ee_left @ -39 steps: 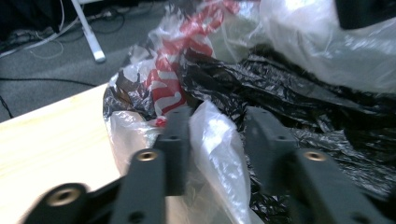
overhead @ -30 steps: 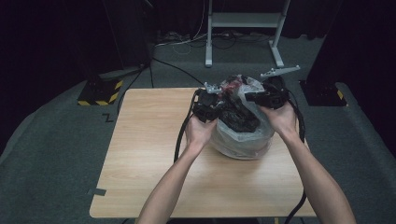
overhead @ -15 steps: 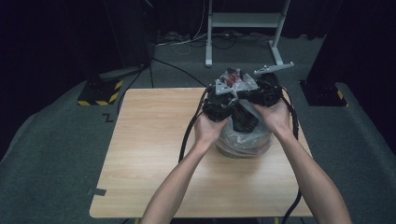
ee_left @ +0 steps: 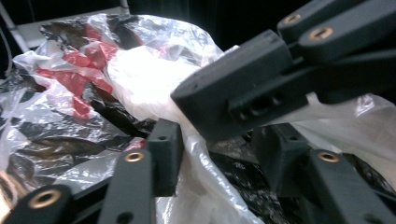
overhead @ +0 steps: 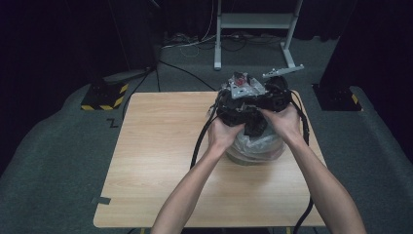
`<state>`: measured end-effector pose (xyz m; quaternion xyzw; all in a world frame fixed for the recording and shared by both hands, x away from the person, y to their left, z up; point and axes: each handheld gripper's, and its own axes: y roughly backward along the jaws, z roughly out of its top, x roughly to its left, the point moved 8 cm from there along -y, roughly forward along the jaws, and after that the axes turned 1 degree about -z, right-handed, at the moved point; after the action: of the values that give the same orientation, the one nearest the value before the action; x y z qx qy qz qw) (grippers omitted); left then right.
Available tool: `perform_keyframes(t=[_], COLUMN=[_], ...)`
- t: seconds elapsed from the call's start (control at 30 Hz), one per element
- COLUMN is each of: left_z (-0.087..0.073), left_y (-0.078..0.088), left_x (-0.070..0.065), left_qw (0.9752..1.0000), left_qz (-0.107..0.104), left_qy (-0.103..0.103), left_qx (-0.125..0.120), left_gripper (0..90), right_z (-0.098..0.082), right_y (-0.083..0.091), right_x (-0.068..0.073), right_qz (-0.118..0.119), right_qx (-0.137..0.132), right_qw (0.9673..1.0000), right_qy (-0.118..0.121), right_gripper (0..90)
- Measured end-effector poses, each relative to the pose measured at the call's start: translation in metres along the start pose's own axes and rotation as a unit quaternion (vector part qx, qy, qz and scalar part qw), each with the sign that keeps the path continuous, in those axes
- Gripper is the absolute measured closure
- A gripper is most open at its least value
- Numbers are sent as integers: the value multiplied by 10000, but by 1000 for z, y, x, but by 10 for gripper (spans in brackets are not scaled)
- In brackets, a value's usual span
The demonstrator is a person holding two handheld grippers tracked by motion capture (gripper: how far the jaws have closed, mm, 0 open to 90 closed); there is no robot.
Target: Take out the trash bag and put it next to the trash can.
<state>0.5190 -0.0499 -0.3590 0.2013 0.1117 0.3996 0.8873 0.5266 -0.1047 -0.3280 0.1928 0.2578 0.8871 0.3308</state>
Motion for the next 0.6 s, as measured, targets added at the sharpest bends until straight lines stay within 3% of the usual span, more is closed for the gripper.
perform_keyframes(t=[0.1,0.27,0.43,0.6], left_z=[1,1,1,4], left_y=[0,-1,-1,4], left_x=[1,3,2,1], left_qw=[9999,9996,9996,9997], left_qz=[83,204,175,81], left_qy=[-71,-163,-170,-180], left_qx=[-14,91,147,141], left_gripper=[664,804,884,891], right_z=[0,2,1,3], right_y=[0,3,7,23], right_x=[0,-6,-12,-24], right_qz=[45,-24,-164,-357], right_qx=[-12,-152,-296,-614], right_qw=[10000,9998,9992,9966], right_qy=[-64,-153,-230,-406], right_gripper=[887,779,638,461])
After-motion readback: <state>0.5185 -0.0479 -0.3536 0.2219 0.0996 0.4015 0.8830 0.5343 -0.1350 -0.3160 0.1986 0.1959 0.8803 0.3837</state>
